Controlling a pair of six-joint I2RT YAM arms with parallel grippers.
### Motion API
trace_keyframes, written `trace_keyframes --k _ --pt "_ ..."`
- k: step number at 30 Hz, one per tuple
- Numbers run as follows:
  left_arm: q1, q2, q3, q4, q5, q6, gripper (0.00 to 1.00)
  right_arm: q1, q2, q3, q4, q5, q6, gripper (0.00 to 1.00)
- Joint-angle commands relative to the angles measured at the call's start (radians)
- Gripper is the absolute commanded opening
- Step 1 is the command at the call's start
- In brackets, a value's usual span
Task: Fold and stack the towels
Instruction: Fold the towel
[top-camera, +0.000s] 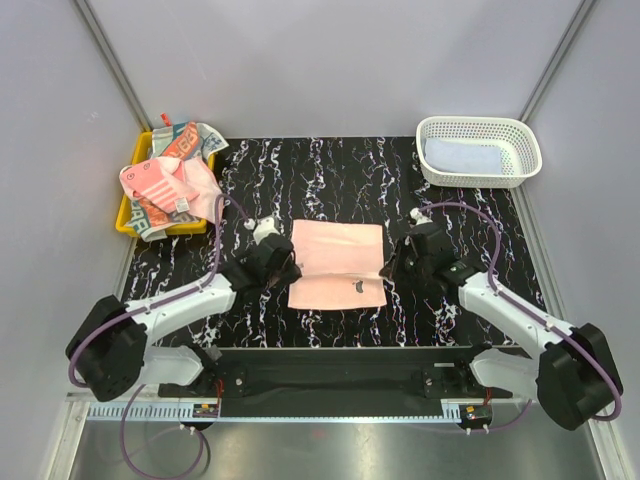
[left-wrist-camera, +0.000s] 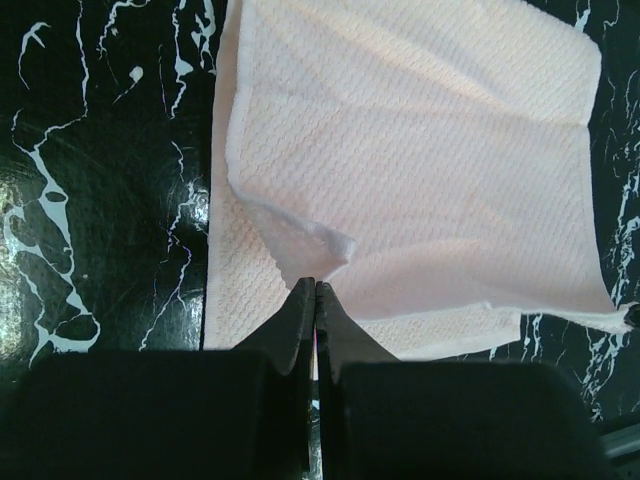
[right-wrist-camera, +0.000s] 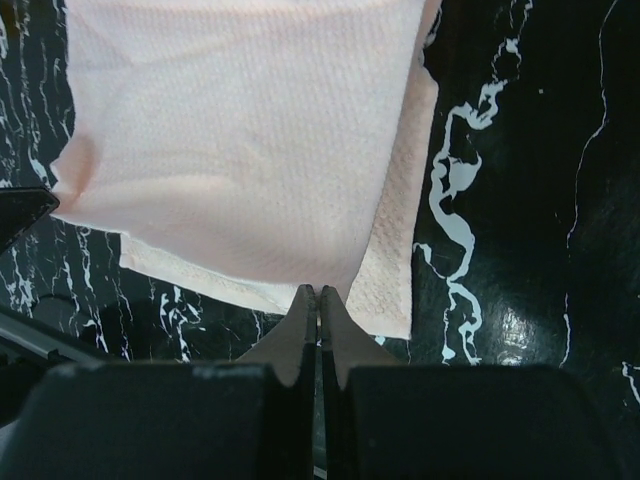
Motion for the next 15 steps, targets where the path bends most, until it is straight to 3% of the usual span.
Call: trace_keyframes --k 1,8,15 --pt "-0.021 0.019 -0.035 0.093 -0.007 -0.026 0.0 0.013 0.021 -0.047 0.051 -0.014 0.034 0.0" --pt "-0.042 0.087 -0.101 0.179 0.024 -0.048 0.0 0.019 0.09 -0.121 0.146 -0.033 0.077 0.02" --pt "-0.044 0.081 -0.075 0.153 0.012 -0.031 0.0 0.019 0.094 -0.089 0.111 0.007 0.071 0.02"
